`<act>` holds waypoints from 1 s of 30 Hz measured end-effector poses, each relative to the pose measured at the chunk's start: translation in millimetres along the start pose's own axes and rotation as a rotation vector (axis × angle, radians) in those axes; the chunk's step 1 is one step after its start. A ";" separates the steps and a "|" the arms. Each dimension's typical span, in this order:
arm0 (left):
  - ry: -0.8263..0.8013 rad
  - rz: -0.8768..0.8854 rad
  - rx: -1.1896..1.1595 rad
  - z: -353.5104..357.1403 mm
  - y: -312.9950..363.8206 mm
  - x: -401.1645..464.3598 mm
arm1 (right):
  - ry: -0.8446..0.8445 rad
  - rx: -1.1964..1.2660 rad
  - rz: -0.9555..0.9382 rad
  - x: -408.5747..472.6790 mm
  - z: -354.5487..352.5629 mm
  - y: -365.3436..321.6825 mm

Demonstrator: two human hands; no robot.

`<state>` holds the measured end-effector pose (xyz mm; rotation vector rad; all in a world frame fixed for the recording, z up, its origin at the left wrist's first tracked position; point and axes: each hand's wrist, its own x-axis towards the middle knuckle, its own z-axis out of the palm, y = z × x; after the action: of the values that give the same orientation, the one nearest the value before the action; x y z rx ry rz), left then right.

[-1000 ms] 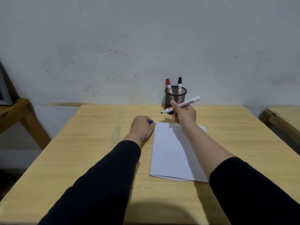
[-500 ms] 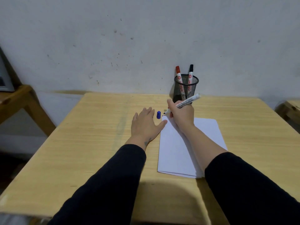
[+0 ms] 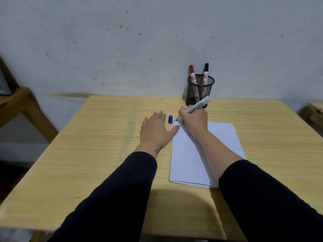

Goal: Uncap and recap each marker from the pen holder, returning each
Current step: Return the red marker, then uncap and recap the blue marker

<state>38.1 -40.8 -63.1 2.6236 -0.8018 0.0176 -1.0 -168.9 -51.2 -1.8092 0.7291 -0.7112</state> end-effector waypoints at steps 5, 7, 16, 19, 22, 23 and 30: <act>-0.006 -0.010 -0.007 -0.1 0.5 0.6 | 0.017 0.047 0.063 -1.2 -4.1 -4.6; -0.008 -0.016 -0.074 -3.1 1.0 0.1 | 0.037 0.206 0.133 -2.1 -10.7 -9.8; -0.044 0.249 0.106 -40.2 8.2 16.3 | -0.157 0.428 0.236 11.1 -50.5 -19.5; -0.036 0.104 -0.138 -38.4 9.4 17.2 | -0.163 0.546 0.269 10.3 -63.5 -21.9; 0.115 -0.071 -0.726 -50.1 20.6 20.9 | -0.197 0.661 0.239 7.5 -76.7 -33.9; 0.137 -0.085 -0.851 -56.9 26.0 23.4 | -0.220 0.674 0.222 6.9 -80.9 -39.5; 0.116 -0.029 -1.127 -80.7 49.6 28.4 | -0.289 0.762 0.131 2.9 -94.4 -69.9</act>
<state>43.2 -63.3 33.1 1.5448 -0.4961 -0.2220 -59.2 -205.1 44.2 -1.1172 0.3089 -0.5232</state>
